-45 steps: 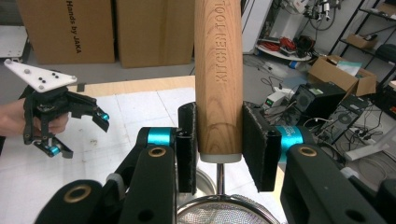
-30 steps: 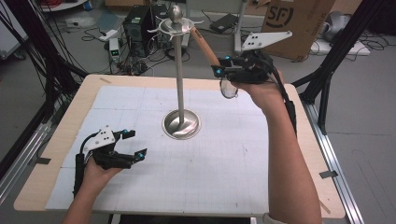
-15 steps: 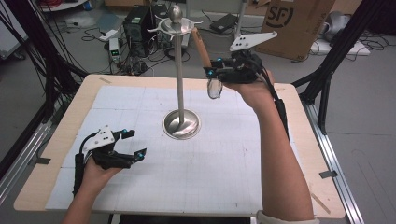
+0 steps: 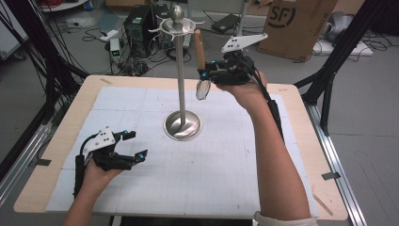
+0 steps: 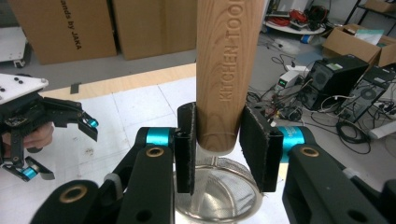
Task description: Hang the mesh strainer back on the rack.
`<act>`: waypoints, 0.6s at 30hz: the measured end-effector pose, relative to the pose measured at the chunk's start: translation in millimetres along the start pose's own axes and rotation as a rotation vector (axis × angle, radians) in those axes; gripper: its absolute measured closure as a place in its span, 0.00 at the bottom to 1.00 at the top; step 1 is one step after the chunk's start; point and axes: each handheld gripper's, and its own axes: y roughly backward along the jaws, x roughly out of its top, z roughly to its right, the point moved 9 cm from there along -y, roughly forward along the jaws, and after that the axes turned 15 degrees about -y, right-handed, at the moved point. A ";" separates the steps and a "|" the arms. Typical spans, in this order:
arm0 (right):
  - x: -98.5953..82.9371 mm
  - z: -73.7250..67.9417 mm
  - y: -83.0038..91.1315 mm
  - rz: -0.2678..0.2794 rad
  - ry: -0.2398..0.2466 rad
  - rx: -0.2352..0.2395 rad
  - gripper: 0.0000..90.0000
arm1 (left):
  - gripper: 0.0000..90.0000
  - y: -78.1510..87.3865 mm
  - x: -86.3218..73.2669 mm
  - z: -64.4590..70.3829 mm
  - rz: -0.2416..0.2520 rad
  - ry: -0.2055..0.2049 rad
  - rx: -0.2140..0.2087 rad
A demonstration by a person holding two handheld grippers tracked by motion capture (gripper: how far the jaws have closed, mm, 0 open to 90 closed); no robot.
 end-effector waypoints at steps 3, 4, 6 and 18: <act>0.6 -0.1 0.8 0.007 0.008 -0.006 0.67 | 0.17 0.1 0.0 0.0 0.000 -0.001 0.000; 0.6 -0.1 0.8 0.007 0.008 -0.006 0.67 | 0.17 -0.2 0.4 0.4 0.003 0.002 -0.001; -0.7 0.6 3.8 0.008 0.005 -0.024 0.63 | 0.17 -0.2 0.1 0.6 0.001 0.001 -0.003; -20.2 1.4 21.2 0.026 0.020 -0.030 0.57 | 0.17 -1.1 -0.5 1.7 -0.005 -0.002 -0.005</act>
